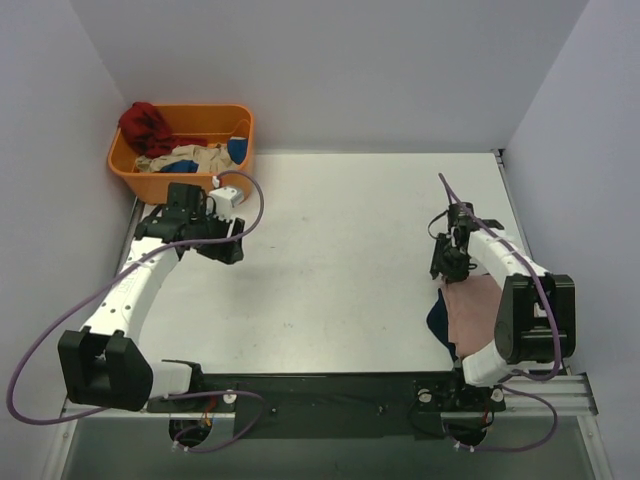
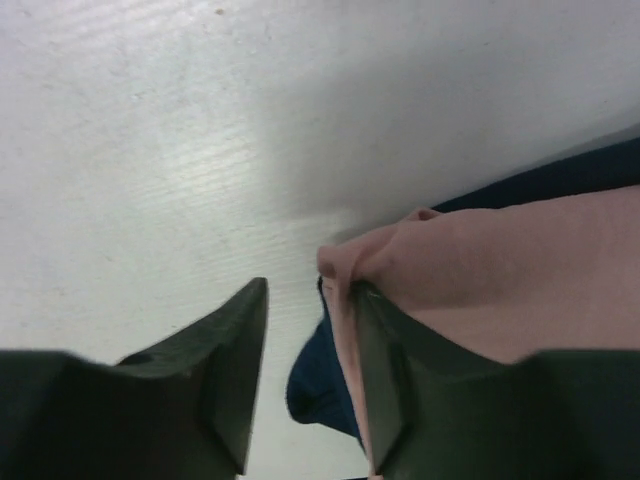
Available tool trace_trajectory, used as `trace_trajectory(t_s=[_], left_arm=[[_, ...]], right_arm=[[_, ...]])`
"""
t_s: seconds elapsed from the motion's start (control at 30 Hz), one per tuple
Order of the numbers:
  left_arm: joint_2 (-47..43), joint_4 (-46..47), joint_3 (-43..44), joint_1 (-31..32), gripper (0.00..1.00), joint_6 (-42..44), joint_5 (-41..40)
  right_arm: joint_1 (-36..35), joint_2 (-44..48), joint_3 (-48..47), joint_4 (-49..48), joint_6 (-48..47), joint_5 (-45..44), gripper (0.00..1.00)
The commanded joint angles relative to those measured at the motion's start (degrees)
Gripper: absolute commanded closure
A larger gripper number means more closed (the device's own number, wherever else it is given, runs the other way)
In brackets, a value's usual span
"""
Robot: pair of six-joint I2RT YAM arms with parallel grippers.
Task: Fold and stack the t-shirts
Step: Put the neatly folded tshirt into the corner of the board with the right arm
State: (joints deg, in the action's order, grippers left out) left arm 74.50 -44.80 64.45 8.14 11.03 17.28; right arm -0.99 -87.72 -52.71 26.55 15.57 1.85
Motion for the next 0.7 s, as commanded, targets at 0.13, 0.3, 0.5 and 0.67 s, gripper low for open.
trace_trajectory(t_s=[0.13,0.3,0.5,0.67], left_arm=[[-5.8,5.6,-3.8,-0.4,0.26,-0.5,4.3],[-13.7,18.8,-11.4,-0.2,0.22,-6.8,1.0],[-23.6,32.6,-17.4,-0.1,0.16,-9.2,-14.0],[-30.3,41.5,-28.9,-0.1,0.08,-14.0,-14.1]], right_arm=[[-3.0,12.7,-3.3,-1.9,-5.2,-1.6,0.01],[0.1,25.3,4.5,-16.7,-10.8,7.4,0.00],[5.2,36.0,19.8,-38.8,-6.7,11.8,0.00],[5.7,36.7,26.9,-46.1,-5.1,14.9,0.00]])
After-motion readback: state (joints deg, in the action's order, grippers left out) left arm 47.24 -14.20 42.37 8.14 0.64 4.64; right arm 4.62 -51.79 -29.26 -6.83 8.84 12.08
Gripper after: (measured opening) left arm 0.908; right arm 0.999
